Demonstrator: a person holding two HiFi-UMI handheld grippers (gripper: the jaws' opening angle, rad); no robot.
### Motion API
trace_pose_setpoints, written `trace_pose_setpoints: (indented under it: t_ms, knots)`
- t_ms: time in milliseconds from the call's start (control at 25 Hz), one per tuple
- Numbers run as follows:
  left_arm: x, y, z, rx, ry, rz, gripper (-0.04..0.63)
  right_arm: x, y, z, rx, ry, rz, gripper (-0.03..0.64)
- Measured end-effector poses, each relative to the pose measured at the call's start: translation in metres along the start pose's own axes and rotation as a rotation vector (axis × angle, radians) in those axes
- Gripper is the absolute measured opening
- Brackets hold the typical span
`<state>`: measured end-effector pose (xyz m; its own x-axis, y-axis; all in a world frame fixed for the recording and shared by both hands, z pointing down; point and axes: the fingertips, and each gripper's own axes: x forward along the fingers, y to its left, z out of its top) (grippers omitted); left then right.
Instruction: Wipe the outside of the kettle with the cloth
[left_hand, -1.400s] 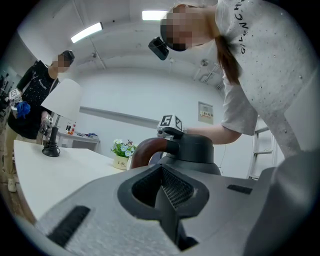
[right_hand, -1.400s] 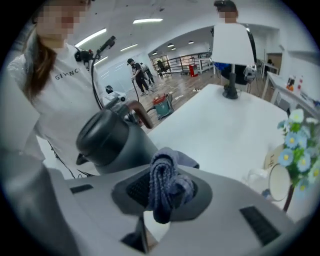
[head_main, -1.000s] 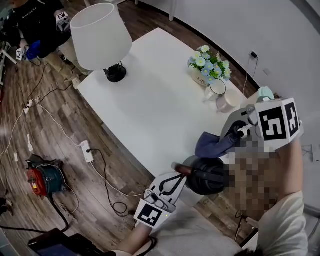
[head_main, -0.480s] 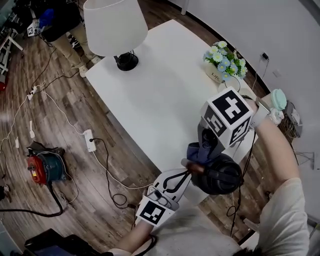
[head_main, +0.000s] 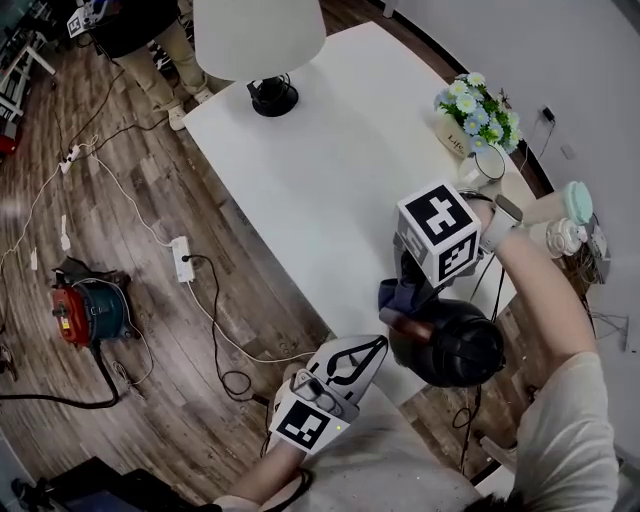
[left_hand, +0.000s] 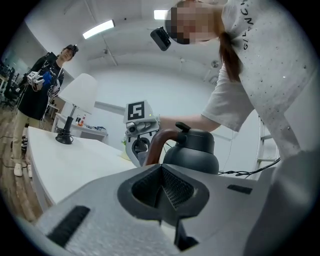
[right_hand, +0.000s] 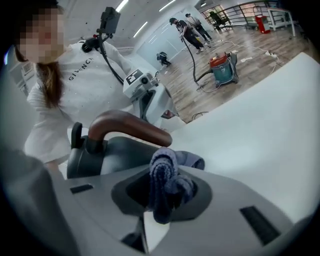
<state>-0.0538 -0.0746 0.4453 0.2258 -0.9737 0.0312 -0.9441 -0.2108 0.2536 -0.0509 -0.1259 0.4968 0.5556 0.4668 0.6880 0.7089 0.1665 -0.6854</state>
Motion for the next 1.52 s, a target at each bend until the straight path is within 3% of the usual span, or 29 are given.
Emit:
trace_pose_setpoints:
  t_ms: [80, 280, 400, 520, 640, 920, 1120, 1360, 1520]
  knots:
    - [-0.001, 0.0, -0.001, -0.002, 0.001, 0.001, 0.009, 0.001, -0.013, -0.004, 0.006, -0.011, -0.069, 0.061]
    - [-0.003, -0.002, 0.004, -0.017, -0.018, -0.009, 0.009, -0.049, -0.015, 0.004, -0.039, -0.159, -0.377, 0.061]
    - [-0.004, -0.003, 0.012, -0.024, -0.028, -0.009, 0.009, -0.092, 0.027, 0.016, -0.114, -0.194, -0.513, 0.061]
    - [-0.007, -0.011, 0.025, -0.015, -0.05, -0.027, 0.009, -0.12, 0.093, 0.039, -0.198, -0.158, -0.565, 0.061]
    - [-0.006, -0.01, 0.028, -0.027, -0.065, -0.026, 0.009, -0.126, 0.133, 0.055, -0.239, -0.138, -0.569, 0.061]
    - [0.016, -0.02, 0.04, -0.051, -0.037, -0.03, 0.009, -0.12, 0.125, 0.045, -0.309, 0.006, -0.539, 0.061]
    - [-0.002, -0.005, 0.006, -0.043, -0.032, -0.022, 0.009, -0.089, 0.081, 0.072, -0.349, -0.011, -0.398, 0.061]
    - [-0.001, -0.001, -0.002, -0.017, -0.027, -0.015, 0.009, -0.069, 0.039, 0.079, -0.363, 0.003, -0.2, 0.061]
    - [-0.007, 0.002, -0.011, -0.035, -0.028, 0.016, 0.009, -0.047, 0.018, 0.078, -0.363, 0.036, -0.136, 0.061]
